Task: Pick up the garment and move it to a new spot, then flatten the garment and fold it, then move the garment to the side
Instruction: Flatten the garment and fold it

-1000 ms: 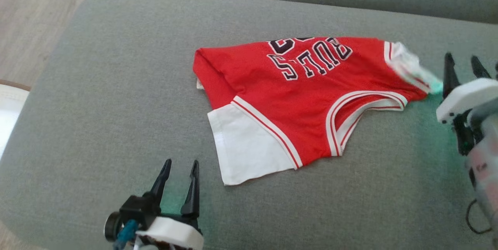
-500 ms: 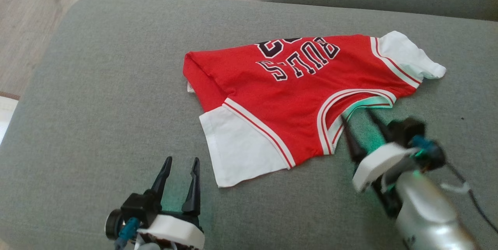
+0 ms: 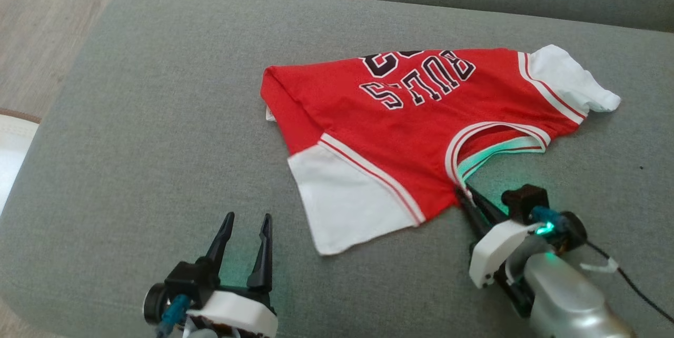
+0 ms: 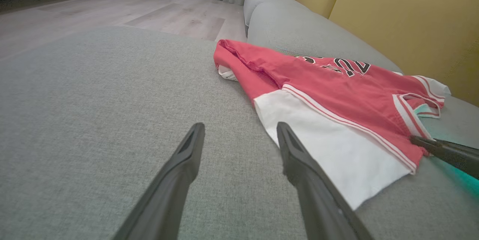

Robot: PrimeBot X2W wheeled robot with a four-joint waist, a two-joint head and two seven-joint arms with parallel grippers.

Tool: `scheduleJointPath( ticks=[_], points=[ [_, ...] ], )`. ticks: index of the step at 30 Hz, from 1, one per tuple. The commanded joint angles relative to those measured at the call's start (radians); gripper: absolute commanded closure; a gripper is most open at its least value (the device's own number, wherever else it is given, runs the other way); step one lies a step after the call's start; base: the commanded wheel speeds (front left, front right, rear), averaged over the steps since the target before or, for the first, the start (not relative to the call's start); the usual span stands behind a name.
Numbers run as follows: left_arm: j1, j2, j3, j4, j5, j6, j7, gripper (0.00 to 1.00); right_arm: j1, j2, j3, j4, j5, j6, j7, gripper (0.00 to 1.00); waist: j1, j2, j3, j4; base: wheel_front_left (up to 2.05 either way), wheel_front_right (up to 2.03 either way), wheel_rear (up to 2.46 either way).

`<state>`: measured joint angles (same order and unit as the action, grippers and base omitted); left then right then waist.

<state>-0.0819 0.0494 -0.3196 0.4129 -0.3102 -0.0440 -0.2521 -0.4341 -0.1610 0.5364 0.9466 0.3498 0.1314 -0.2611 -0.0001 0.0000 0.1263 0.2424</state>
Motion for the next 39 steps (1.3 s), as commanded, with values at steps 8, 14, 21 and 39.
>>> scheduleJointPath(
  ticks=[8, 14, 21, 39],
  points=[
    [-0.031, 0.001, 0.038, -0.029, -0.001, 0.0, -0.01, 0.0, -0.065, -0.124, -0.12, 0.049, -0.036, -0.001, 0.0, 1.0, 0.0001, 0.0, 0.005, -0.029, 0.0, 0.0, 0.0],
    [-0.048, 0.001, 0.029, -0.024, 0.0, -0.002, -0.01, 0.0, -0.075, -0.194, -0.178, 0.099, -0.042, -0.001, -0.001, 1.0, 0.0001, 0.0, 0.009, -0.047, 0.0, 0.0, 0.0],
    [-0.076, 0.001, 0.026, -0.008, 0.005, -0.003, -0.01, 0.0, -0.098, -0.196, -0.231, 0.066, -0.022, -0.001, -0.001, 0.0, 0.0001, 0.0, 0.018, -0.089, 0.0, 0.0, 0.0],
    [-0.298, 0.001, 0.167, 0.168, 0.12, -0.002, -0.01, 0.0, -0.003, -0.072, -0.314, -0.306, -0.055, -0.001, -0.001, 0.0, 0.0001, 0.0, 0.093, -0.201, 0.0, 0.0, 0.0]
  ],
)
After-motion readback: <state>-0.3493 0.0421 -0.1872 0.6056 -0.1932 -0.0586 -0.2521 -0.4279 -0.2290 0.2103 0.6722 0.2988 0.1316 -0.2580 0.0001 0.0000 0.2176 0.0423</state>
